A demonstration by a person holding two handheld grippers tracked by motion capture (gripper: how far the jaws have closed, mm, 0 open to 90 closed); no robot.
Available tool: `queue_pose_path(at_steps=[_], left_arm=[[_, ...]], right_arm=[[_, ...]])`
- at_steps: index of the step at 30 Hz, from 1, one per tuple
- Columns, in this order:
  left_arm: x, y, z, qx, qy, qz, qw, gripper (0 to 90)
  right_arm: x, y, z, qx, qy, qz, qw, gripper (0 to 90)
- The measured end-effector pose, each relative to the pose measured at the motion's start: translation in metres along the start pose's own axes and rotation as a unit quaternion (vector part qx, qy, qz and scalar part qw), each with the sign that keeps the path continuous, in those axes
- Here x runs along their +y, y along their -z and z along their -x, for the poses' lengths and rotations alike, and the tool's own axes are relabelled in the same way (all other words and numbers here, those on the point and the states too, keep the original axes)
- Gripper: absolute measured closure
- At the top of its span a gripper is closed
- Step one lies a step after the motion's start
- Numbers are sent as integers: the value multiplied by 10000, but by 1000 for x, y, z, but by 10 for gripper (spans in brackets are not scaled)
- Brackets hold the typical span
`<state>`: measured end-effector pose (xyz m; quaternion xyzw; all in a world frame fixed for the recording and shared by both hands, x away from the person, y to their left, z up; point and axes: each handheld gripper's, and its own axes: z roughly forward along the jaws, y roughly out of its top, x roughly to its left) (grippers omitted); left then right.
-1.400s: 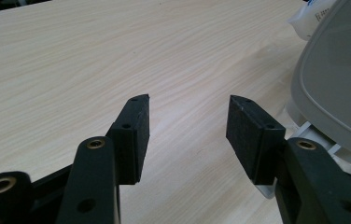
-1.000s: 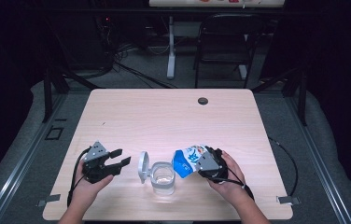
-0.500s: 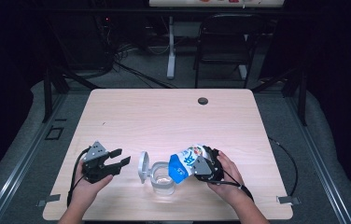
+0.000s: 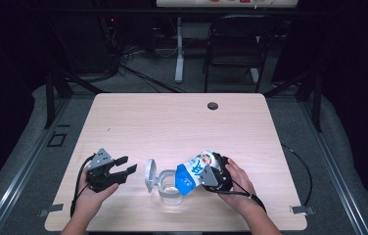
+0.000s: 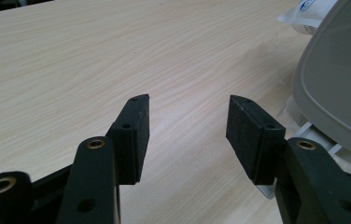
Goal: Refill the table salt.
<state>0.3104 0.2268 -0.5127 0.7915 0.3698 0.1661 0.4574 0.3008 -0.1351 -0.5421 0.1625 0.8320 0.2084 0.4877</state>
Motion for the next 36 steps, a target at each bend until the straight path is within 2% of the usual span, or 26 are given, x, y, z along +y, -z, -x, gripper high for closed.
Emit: queue_pose_path(at_steps=[4,5,6,14,20,28,31,32,33,36], left_arm=[[0,0,0,-1,-1,6,10000,501],[0,0,0,1,6,4,10000,501],[0,0,0,1,10,4,10000,501],[0,0,0,0,-8,2,10000,501],[0,0,0,2,3,9,10000,501],[0,0,0,4,-9,6,10000,501],[0,0,0,6,-8,12,10000,501],[0,0,0,5,-11,11,10000,501],[0,0,0,6,-9,10,10000,501],[0,0,0,5,-16,7,10000,501]], right_arm=[[1,1,1,-66,144,-53,9999,498],[1,0,0,-86,127,17,9999,498],[2,1,1,-90,211,-43,9997,498],[3,1,1,-174,286,27,9994,498],[5,2,2,-245,481,-31,9985,499],[5,2,1,-297,524,19,9982,500],[7,3,2,-343,600,28,9976,500],[8,4,3,-374,711,-53,9968,500],[7,3,3,-369,704,60,9968,501],[9,4,4,-421,832,44,9956,500]])
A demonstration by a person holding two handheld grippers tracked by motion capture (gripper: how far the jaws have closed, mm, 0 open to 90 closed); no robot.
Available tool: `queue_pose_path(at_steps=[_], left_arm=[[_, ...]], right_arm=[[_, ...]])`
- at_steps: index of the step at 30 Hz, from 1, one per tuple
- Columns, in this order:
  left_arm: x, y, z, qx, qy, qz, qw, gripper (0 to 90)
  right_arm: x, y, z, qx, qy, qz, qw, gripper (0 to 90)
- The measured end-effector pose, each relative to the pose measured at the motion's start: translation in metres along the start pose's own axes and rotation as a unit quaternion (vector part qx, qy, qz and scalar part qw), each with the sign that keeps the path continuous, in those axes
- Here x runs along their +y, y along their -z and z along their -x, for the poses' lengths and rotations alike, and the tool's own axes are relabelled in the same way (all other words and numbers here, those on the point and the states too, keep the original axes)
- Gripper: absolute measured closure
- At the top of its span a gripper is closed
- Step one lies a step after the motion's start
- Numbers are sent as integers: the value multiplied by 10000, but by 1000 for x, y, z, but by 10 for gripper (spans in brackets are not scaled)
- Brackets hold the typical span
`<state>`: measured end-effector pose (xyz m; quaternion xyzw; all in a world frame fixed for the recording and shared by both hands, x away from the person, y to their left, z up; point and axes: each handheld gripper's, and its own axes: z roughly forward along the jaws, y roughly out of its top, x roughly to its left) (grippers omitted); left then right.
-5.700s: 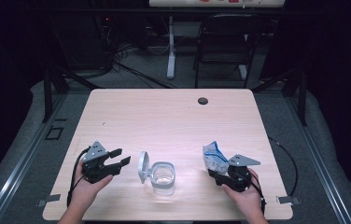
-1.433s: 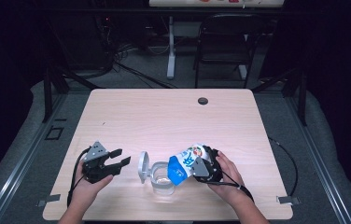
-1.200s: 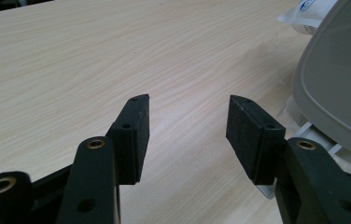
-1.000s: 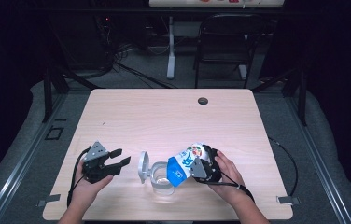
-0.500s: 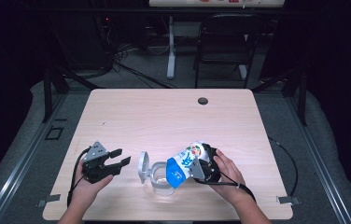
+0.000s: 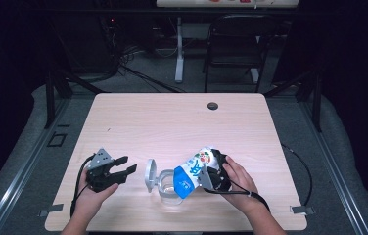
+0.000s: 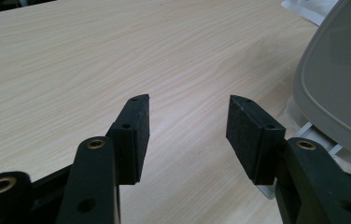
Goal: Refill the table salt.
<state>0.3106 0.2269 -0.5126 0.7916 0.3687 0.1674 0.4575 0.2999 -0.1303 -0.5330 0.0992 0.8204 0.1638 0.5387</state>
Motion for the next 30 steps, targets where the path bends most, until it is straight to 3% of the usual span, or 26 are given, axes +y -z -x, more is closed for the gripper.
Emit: queue_pose_path(at_steps=[7,14,30], left_arm=[[0,0,0,-4,10,8,10000,501],[0,0,0,-2,26,15,10000,501],[0,0,0,4,6,9,10000,501]], right_arm=[[1,0,0,-29,30,69,10000,503],[4,2,3,-114,284,30,9995,506],[7,3,5,-231,517,75,9984,510]])
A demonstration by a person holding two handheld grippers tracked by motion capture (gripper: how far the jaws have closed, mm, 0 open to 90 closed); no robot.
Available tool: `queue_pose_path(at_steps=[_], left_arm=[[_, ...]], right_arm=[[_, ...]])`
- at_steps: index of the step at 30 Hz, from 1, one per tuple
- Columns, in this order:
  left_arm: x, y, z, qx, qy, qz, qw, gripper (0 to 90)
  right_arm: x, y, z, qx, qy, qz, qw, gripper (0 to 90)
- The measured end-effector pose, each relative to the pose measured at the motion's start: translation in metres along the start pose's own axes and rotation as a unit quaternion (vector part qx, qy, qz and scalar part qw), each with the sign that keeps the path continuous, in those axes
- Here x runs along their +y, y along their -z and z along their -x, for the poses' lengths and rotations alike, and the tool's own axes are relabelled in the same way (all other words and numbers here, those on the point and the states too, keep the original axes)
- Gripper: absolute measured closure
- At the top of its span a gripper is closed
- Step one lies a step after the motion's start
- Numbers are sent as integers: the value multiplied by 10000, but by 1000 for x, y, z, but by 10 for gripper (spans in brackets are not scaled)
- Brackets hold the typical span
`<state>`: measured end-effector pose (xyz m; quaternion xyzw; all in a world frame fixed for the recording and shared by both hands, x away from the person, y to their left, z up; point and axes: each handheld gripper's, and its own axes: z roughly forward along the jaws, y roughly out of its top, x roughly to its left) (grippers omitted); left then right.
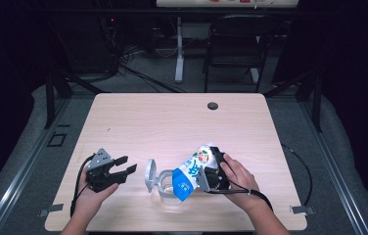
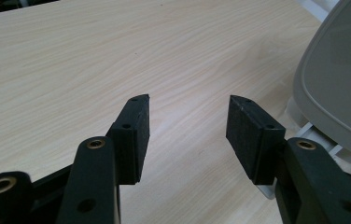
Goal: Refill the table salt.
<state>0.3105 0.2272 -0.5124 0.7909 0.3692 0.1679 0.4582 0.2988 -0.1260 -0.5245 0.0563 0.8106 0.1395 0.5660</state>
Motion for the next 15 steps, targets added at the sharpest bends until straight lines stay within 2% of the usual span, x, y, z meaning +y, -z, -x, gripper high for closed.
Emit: queue_pose_path(at_steps=[15], left_arm=[[0,0,0,10,6,5,10000,501]], right_arm=[[2,0,-1,-128,114,54,9998,512]])
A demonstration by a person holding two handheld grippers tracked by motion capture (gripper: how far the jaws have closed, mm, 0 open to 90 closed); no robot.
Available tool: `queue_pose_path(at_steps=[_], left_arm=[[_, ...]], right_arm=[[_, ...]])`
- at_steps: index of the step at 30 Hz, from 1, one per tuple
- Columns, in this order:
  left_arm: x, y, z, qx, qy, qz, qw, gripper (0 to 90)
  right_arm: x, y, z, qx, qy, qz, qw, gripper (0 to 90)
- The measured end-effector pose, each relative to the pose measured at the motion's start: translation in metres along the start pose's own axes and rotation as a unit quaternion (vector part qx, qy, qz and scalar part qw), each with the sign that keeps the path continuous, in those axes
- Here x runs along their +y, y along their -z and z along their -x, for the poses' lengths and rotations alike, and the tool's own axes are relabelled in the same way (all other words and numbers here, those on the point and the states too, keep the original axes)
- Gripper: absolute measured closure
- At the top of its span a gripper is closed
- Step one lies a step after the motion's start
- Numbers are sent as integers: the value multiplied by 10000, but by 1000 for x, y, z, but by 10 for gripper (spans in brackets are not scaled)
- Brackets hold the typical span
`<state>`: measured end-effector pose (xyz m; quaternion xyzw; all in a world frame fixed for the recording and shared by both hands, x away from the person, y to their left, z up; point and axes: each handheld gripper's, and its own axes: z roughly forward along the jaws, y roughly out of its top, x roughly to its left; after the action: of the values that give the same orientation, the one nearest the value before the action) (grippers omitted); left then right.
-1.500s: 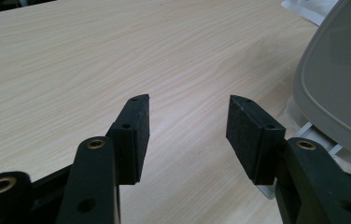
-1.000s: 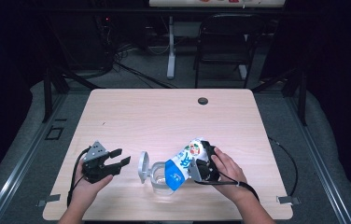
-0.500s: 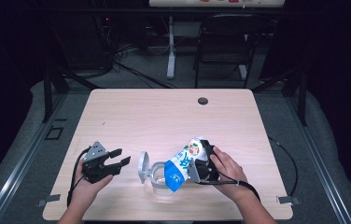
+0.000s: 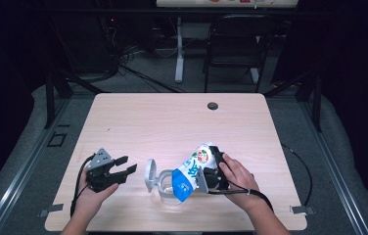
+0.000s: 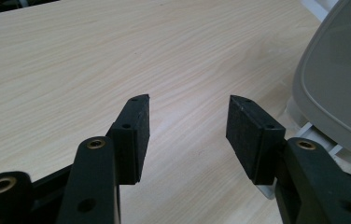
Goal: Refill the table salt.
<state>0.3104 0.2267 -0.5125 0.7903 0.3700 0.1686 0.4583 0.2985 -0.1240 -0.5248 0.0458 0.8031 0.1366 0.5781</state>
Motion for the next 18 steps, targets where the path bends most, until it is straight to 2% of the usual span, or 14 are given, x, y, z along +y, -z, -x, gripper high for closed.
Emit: queue_pose_path(at_steps=[18], left_arm=[[0,0,0,-3,5,5,10000,502]], right_arm=[[4,0,2,-89,188,-18,9998,517]])
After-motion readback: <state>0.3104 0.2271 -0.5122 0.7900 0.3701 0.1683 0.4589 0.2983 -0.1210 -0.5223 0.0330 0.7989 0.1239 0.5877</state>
